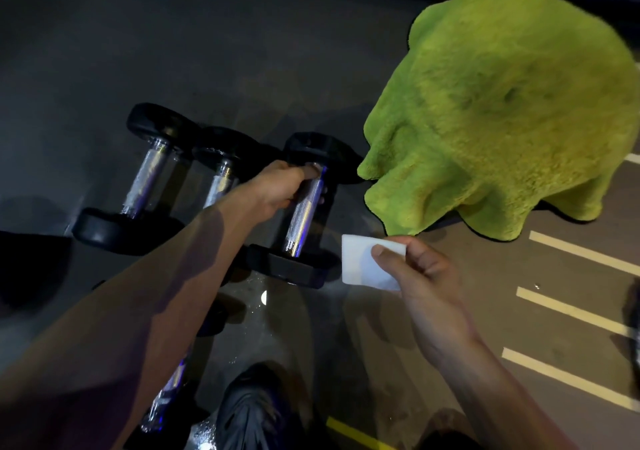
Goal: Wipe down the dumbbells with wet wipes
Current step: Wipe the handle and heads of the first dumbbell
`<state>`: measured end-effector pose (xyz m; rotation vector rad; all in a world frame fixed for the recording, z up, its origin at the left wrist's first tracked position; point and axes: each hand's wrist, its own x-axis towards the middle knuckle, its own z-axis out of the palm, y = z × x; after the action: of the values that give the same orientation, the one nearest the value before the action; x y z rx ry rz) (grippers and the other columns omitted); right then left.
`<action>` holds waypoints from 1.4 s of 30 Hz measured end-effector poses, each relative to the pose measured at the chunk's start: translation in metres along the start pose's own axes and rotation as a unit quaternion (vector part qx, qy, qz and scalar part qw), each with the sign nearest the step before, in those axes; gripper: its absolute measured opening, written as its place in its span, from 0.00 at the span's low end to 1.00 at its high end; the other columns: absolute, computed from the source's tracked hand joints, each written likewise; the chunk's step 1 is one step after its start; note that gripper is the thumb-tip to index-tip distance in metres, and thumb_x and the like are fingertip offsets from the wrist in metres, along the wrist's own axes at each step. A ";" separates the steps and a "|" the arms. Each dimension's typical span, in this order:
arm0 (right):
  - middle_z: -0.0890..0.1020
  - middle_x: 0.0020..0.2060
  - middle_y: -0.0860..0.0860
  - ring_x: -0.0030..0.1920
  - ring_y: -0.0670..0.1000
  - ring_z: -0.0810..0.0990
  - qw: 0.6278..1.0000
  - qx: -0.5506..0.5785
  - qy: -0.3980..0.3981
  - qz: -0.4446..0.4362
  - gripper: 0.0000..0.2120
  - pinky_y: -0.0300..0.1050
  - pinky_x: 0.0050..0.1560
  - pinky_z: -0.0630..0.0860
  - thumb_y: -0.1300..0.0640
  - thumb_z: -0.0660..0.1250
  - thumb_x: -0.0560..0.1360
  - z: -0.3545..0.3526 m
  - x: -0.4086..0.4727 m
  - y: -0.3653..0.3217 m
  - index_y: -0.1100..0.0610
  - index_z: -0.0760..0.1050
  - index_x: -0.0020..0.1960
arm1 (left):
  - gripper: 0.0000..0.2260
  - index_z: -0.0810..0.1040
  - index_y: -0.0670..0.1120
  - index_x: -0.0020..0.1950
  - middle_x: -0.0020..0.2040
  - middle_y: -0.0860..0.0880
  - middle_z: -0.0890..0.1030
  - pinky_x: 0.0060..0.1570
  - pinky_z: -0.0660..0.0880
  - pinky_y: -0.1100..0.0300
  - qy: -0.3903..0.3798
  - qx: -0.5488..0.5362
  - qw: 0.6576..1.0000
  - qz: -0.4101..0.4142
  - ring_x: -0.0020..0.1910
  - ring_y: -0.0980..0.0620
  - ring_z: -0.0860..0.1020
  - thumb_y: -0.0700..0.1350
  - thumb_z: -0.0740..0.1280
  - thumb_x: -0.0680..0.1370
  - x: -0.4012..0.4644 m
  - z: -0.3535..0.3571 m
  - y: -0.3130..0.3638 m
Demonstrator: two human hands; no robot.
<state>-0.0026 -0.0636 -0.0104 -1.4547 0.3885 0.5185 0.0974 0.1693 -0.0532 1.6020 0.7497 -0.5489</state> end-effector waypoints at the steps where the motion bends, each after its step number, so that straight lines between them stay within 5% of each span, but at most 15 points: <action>1: 0.79 0.42 0.67 0.42 0.55 0.75 1.000 0.004 0.002 -0.001 0.21 0.54 0.46 0.70 0.41 0.75 0.64 0.001 0.001 0.000 0.54 0.83 0.51 | 0.08 0.82 0.38 0.53 0.44 0.41 0.86 0.38 0.84 0.59 0.002 0.006 1.000 0.006 0.34 0.48 0.85 0.42 0.67 0.84 -0.001 0.002 0.000; 5: 0.79 0.39 0.58 0.41 0.55 0.75 1.000 0.012 0.003 0.000 0.19 0.54 0.46 0.70 0.41 0.75 0.64 0.003 0.002 0.002 0.52 0.83 0.50 | 0.12 0.81 0.39 0.48 0.43 0.41 0.84 0.33 0.81 0.60 0.030 0.033 0.998 0.039 0.29 0.51 0.83 0.46 0.68 0.85 -0.001 0.009 -0.006; 11: 0.81 0.43 0.65 0.43 0.55 0.77 1.000 -0.001 -0.013 0.008 0.16 0.53 0.46 0.73 0.45 0.75 0.69 0.000 -0.015 -0.002 0.52 0.84 0.53 | 0.08 0.79 0.47 0.47 0.35 0.54 0.83 0.41 0.78 0.57 0.052 0.071 0.986 0.142 0.32 0.56 0.81 0.44 0.66 0.85 -0.043 0.009 -0.017; 15: 0.82 0.39 0.56 0.42 0.52 0.76 1.000 0.005 -0.007 -0.007 0.05 0.50 0.45 0.72 0.53 0.77 0.73 -0.001 -0.026 -0.017 0.51 0.84 0.48 | 0.07 0.83 0.49 0.49 0.33 0.62 0.84 0.37 0.73 0.72 0.074 0.105 0.959 0.252 0.33 0.69 0.79 0.38 0.70 0.81 -0.098 -0.003 0.007; 18: 0.83 0.40 0.62 0.41 0.52 0.76 0.999 0.012 0.003 -0.038 0.11 0.50 0.45 0.70 0.46 0.78 0.70 -0.006 -0.039 -0.031 0.50 0.85 0.49 | 0.07 0.85 0.58 0.45 0.39 0.56 0.87 0.43 0.80 0.58 0.106 0.060 0.933 0.339 0.39 0.57 0.84 0.44 0.75 0.76 -0.143 -0.008 0.046; 20: 0.85 0.42 0.61 0.40 0.52 0.79 0.997 0.015 0.029 -0.064 0.19 0.51 0.46 0.73 0.40 0.77 0.64 -0.012 -0.049 -0.042 0.50 0.85 0.50 | 0.03 0.86 0.53 0.41 0.37 0.51 0.87 0.41 0.83 0.53 0.108 -0.019 0.918 0.381 0.38 0.51 0.87 0.45 0.73 0.72 -0.174 -0.004 0.083; 24: 0.87 0.36 0.58 0.33 0.47 0.82 0.988 0.053 0.128 -0.074 0.03 0.41 0.37 0.80 0.62 0.79 0.69 -0.036 -0.074 -0.064 0.56 0.87 0.42 | 0.01 0.83 0.44 0.45 0.39 0.50 0.87 0.40 0.83 0.56 0.027 -0.107 0.845 0.523 0.37 0.50 0.86 0.41 0.73 0.76 -0.226 0.013 0.157; 29: 0.87 0.36 0.57 0.29 0.36 0.80 0.976 -0.007 0.158 -0.149 0.07 0.21 0.35 0.72 0.67 0.72 0.73 -0.066 -0.105 -0.082 0.57 0.86 0.42 | 0.05 0.84 0.47 0.44 0.41 0.48 0.86 0.40 0.80 0.56 0.012 -0.184 0.822 0.538 0.37 0.49 0.84 0.42 0.70 0.79 -0.237 0.062 0.211; 36: 0.85 0.27 0.51 0.23 0.40 0.76 0.962 0.013 0.231 -0.144 0.05 0.26 0.27 0.71 0.67 0.73 0.70 -0.090 -0.121 -0.081 0.58 0.83 0.41 | 0.04 0.83 0.49 0.49 0.45 0.50 0.88 0.51 0.83 0.46 -0.003 -0.146 0.875 0.461 0.44 0.48 0.87 0.48 0.70 0.79 -0.212 0.112 0.213; 39: 0.85 0.28 0.52 0.25 0.41 0.77 0.949 0.038 0.267 -0.162 0.03 0.34 0.32 0.77 0.55 0.75 0.70 -0.098 -0.120 -0.087 0.55 0.85 0.41 | 0.03 0.83 0.47 0.54 0.48 0.50 0.88 0.60 0.82 0.40 -0.003 -0.122 0.885 0.450 0.48 0.47 0.88 0.45 0.71 0.81 -0.211 0.117 0.213; 42: 0.79 0.22 0.44 0.24 0.37 0.73 0.926 0.008 0.296 -0.235 0.02 0.26 0.30 0.73 0.59 0.76 0.72 -0.105 -0.123 -0.113 0.54 0.84 0.42 | 0.12 0.79 0.38 0.64 0.53 0.43 0.88 0.61 0.82 0.43 0.003 -0.120 0.886 0.447 0.51 0.46 0.88 0.38 0.71 0.82 -0.216 0.115 0.211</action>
<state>-0.0355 -0.1846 0.1418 -1.6071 0.4906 -0.3257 0.1124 0.0064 0.2251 1.5168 0.0178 0.2202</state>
